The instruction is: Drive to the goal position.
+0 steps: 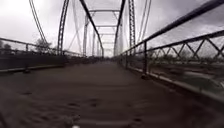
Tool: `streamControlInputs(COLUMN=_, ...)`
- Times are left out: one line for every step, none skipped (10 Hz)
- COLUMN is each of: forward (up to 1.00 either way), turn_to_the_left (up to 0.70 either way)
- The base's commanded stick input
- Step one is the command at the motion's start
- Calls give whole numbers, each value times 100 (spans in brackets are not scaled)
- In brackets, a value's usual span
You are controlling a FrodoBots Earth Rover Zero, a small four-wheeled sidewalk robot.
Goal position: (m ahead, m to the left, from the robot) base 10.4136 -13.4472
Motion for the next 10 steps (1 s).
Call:
streamControlInputs(forward=100, turn_to_the_left=0)
streamControlInputs(forward=100, turn_to_the_left=0)
streamControlInputs(forward=100, turn_to_the_left=0)
streamControlInputs(forward=100, turn_to_the_left=0)
streamControlInputs(forward=100, turn_to_the_left=0)
streamControlInputs(forward=100, turn_to_the_left=0)
streamControlInputs(forward=100, turn_to_the_left=0)
streamControlInputs(forward=100, turn_to_the_left=0)
streamControlInputs(forward=100, turn_to_the_left=0)
streamControlInputs(forward=100, turn_to_the_left=0)
